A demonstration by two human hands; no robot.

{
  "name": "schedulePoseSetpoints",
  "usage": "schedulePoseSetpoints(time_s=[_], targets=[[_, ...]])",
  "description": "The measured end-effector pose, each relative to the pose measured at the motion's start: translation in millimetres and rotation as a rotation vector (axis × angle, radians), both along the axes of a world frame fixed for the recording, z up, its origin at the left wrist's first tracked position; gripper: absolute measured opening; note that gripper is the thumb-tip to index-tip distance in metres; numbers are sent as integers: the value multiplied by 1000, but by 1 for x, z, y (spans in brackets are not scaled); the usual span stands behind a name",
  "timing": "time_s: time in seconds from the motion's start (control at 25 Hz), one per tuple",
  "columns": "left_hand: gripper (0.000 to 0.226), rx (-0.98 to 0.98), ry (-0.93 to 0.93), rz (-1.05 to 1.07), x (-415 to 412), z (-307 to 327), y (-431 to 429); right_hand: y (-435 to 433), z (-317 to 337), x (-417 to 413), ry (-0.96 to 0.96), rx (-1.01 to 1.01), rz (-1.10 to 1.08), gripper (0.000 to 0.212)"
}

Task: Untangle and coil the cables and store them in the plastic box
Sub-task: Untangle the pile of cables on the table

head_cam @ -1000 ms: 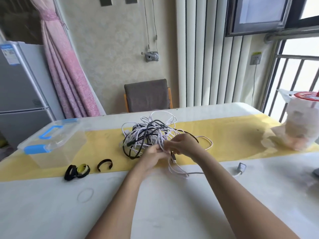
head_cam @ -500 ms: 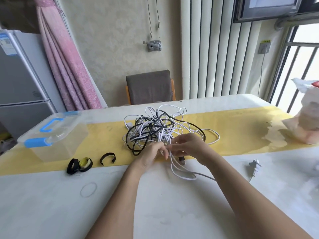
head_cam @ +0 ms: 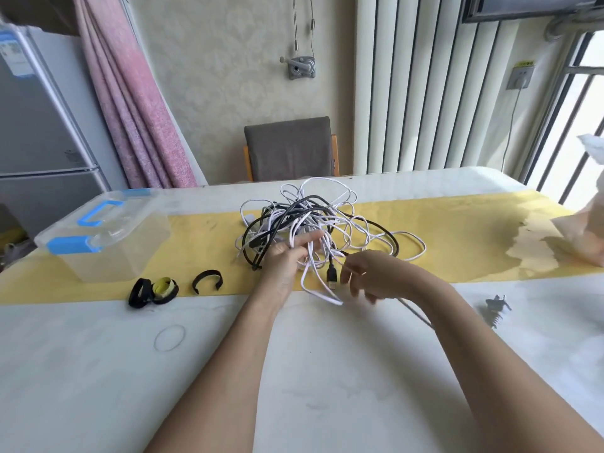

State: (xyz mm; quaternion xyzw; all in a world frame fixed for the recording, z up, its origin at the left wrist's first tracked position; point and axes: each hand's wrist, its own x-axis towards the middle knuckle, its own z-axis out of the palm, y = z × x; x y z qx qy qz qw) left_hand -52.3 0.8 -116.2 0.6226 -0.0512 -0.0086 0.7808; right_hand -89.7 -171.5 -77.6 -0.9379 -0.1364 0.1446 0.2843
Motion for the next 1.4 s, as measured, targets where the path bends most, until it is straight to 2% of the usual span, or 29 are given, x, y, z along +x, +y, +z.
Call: schedulePoseSetpoints(time_s=[0.08,0.16,0.24,0.4,0.48,0.6,0.68,0.72,0.76,0.8,0.84,0.88,0.92,0.96,1.0,1.04,1.08,1.12,1.2,1.28,1.36,1.4], targets=[[37,17,-14,89,1,0,-2,-8,7,3,-12,226,-37,11],[38,44,5,176,3,2,-3,-19,17,3,-40,510,-89,24],[36,116,-22,254,7,0,-3,-27,21,5,-154,732,-181,27],[41,388,-281,428,6,-4,-3,-27,22,6,-309,1073,-274,30],[40,469,-376,622,4,-1,4,-33,30,1,-333,1324,-254,29],[29,475,-364,838,3,1,21,-55,45,-7,-293,1822,-256,23],[12,510,-361,908,3,0,23,-66,42,-5,-166,2120,-286,27],[8,553,-392,931,2,1,22,-68,40,-3,-97,2201,-333,29],[18,590,-432,926,0,2,20,-69,36,-1,-78,2173,-438,32],[26,610,-453,875,0,2,18,-68,34,1,-132,1961,-608,34],[30,599,-452,801,-1,2,15,-68,31,5,-254,1528,-774,36],[33,583,-420,710,-2,1,13,-66,26,6,-346,964,-855,35],[35,565,-389,637,-2,-2,11,-61,18,6,-394,432,-838,29],[37,548,-368,595,-2,-5,10,-52,13,2,-376,43,-781,15],[38,531,-348,563,-2,-8,10,-40,7,0,-336,-217,-703,14],[38,515,-334,533,-4,-8,10,-30,2,-3,-321,-399,-618,26],[37,508,-328,512,-6,-7,9,-19,-1,-4,-358,-489,-529,34],[35,503,-324,495,-7,-6,9,-7,-3,-5,-441,-482,-452,36],[33,495,-294,460,-9,-3,7,14,-4,-6,-532,-233,-328,38],[26,490,-285,415,-11,-3,6,35,-10,-9,-508,72,-295,30],[15,518,-274,401,-14,-2,3,45,-17,-11,-440,179,-301,21],[9,563,-288,425,-16,-1,1,45,-19,-10,-415,155,-305,22]])
